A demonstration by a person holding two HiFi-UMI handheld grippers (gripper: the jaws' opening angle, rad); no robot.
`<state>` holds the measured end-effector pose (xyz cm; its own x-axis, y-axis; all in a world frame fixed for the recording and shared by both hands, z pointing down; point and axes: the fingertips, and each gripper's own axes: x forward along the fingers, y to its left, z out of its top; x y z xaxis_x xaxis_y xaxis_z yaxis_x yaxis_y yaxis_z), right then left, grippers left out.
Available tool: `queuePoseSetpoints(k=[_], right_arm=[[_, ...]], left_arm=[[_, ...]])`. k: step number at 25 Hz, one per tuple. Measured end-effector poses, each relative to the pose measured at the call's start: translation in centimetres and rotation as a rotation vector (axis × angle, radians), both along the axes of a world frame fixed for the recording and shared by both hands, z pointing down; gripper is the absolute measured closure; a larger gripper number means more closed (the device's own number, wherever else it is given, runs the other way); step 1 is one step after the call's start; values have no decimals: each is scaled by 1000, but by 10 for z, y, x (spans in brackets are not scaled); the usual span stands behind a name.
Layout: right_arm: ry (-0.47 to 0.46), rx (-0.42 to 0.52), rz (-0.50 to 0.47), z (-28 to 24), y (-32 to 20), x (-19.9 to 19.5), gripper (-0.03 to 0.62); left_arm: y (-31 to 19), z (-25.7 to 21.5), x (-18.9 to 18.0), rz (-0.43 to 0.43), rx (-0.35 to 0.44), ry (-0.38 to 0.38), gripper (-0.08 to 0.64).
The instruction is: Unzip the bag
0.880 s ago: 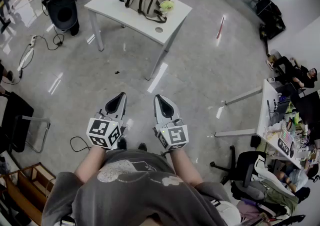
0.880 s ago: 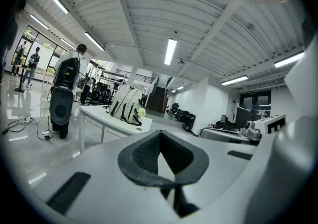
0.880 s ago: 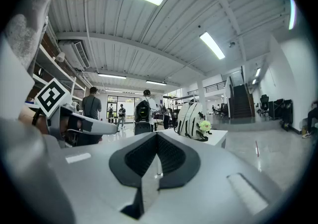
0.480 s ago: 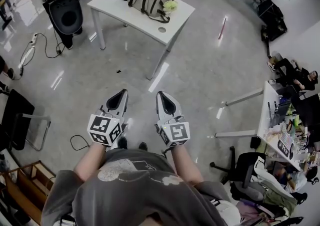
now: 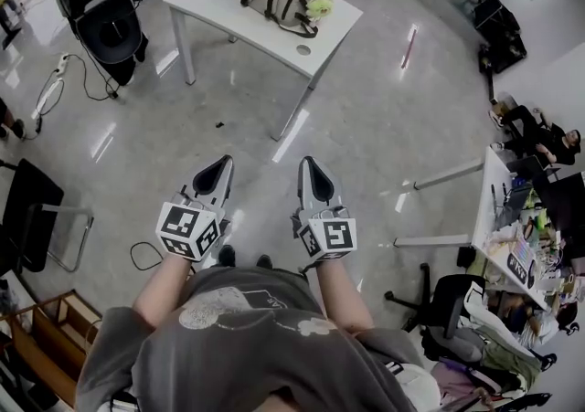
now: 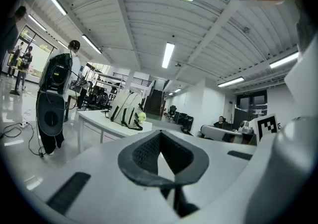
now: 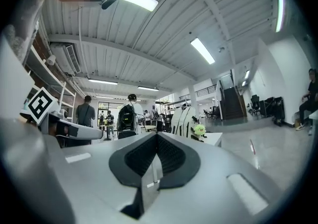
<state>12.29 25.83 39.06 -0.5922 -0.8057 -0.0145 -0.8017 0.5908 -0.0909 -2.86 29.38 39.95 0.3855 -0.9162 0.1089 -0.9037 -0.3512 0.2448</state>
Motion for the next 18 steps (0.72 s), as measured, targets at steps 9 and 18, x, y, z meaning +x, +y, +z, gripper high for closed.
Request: queuePoseSetpoints(k=[9, 18], right_arm=[[10, -69, 80, 26, -3, -13, 592], [2, -89, 77, 39, -60, -8, 592]], left_arm=[[-2, 18, -35, 17, -27, 8, 555], [-48, 23, -38, -2, -23, -11, 555]])
